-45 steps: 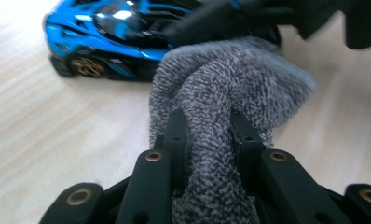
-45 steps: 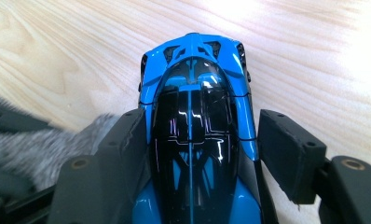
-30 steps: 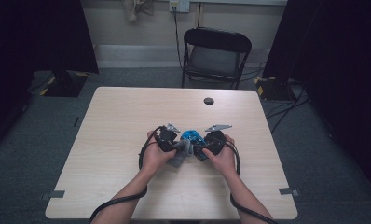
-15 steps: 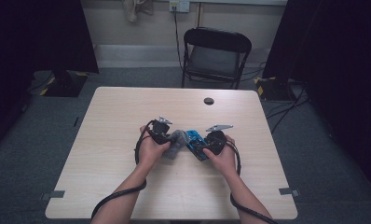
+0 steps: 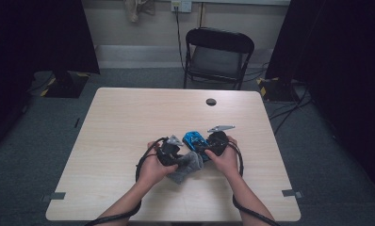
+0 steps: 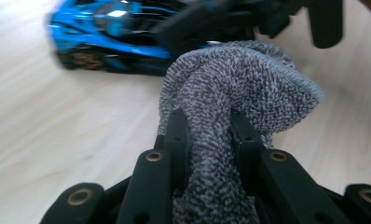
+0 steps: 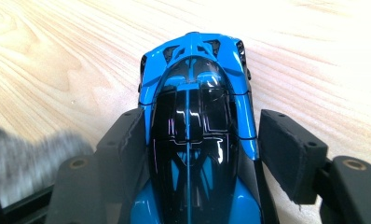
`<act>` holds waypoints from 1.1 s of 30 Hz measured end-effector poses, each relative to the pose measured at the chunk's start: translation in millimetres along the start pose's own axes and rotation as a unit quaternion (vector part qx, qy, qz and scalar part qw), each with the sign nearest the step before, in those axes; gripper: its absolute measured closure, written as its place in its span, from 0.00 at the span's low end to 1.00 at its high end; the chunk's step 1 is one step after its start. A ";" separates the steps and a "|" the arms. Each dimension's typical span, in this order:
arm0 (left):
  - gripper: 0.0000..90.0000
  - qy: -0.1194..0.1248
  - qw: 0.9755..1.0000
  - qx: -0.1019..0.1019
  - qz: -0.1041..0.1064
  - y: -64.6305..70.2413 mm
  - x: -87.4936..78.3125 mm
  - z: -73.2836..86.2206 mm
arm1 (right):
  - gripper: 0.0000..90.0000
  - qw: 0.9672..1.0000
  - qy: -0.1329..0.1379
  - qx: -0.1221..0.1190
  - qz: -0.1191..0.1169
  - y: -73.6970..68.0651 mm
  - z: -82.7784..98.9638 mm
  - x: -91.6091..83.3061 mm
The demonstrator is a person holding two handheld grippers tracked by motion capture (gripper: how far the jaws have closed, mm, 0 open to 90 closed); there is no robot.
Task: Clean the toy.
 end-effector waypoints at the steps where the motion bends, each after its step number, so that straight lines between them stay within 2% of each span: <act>1: 0.81 -0.001 1.000 0.005 0.005 2.9 4.0 -1.0 | 0.37 1.000 0.001 0.000 0.000 -0.3 0.2 0.0; 5: 0.81 -0.004 1.000 0.011 0.013 12.0 15.7 -6.3 | 0.37 1.000 0.005 0.002 -0.002 0.0 1.1 -0.1; 7: 0.81 -0.008 1.000 0.014 0.008 12.4 21.0 -8.5 | 0.37 1.000 0.006 0.002 -0.001 -0.1 1.1 0.0; 9: 0.81 -0.003 1.000 0.003 0.010 10.4 23.8 -10.8 | 0.37 1.000 0.006 0.001 -0.001 -0.1 1.2 -0.1; 15: 0.81 0.003 1.000 -0.012 0.011 4.4 23.9 -11.4 | 0.37 1.000 0.008 0.002 -0.001 -0.1 1.5 -0.1; 20: 0.81 0.004 1.000 -0.017 0.005 -1.0 22.4 -12.3 | 0.37 1.000 0.008 0.002 -0.001 -0.2 1.7 -0.1; 26: 0.81 0.012 1.000 -0.025 0.013 -5.6 21.2 -11.0 | 0.37 1.000 0.009 0.001 -0.001 0.0 1.8 -0.1; 28: 0.81 0.009 1.000 -0.022 0.007 -7.6 19.8 -11.1 | 0.37 1.000 0.010 0.000 -0.001 0.1 1.9 -0.1; 33: 0.81 0.014 0.999 -0.032 0.006 -13.5 17.3 -11.0 | 0.37 1.000 0.010 0.002 -0.002 0.0 1.9 0.0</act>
Point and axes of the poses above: each handheld gripper's, and its own axes: x roughly forward along the jaws, z roughly out of its underside, y roughly to its right, the point moved 6 cm from there along x, roughly forward along the jaws, and after that the axes turned 9 degrees about -y, right-handed, at the moved point
